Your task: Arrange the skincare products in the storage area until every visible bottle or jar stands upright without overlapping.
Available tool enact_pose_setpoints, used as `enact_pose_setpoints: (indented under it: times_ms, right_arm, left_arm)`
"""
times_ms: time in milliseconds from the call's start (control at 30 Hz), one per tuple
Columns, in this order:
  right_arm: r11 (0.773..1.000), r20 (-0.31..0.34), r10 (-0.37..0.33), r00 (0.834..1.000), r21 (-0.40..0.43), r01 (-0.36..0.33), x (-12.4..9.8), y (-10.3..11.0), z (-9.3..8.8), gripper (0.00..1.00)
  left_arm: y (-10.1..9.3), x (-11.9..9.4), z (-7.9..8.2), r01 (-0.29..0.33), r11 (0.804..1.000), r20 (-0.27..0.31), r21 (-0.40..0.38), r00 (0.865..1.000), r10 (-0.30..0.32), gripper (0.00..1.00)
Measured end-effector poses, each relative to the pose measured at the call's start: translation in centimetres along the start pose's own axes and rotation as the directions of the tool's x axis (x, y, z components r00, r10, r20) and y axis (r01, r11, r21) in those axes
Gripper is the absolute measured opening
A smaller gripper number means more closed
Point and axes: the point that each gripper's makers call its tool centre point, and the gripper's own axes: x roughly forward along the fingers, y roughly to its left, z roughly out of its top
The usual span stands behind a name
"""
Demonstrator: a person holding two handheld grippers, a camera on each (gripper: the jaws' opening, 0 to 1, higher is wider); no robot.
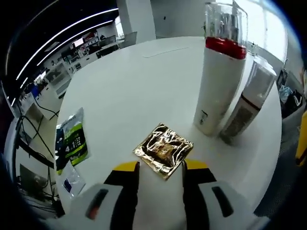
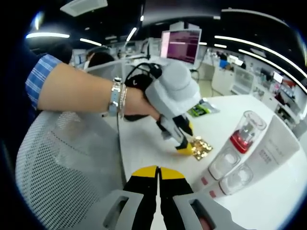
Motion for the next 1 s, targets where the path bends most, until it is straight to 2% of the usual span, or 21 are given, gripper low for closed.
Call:
enact_pose_setpoints:
  times_ms: [267, 833, 1000]
  right_arm:
    - [1.000, -0.002, 0.001, 1.000, 0.001, -0.001, 0.0, 0.0, 0.0, 0.00]
    - [1.000, -0.008, 0.025, 1.000, -0.008, -0.025, 0.2, 0.4, 0.0, 0.00]
    - [0.999, -0.012, 0.050, 0.999, 0.003, -0.050, 0.5, 1.0, -0.1, 0.00]
  left_arm:
    - [1.0, -0.3, -0.5, -0.027, 1.000, -0.022, -0.009, 0.999, 0.026, 0.39]
    - [0.6, -0.2, -0.6, -0.013, 0.999, -0.019, -0.032, 1.000, 0.012, 0.37]
    - [0.8, -0.2, -0.7, -0.015, 0.996, -0.017, -0.089, 1.000, 0.013, 0.38]
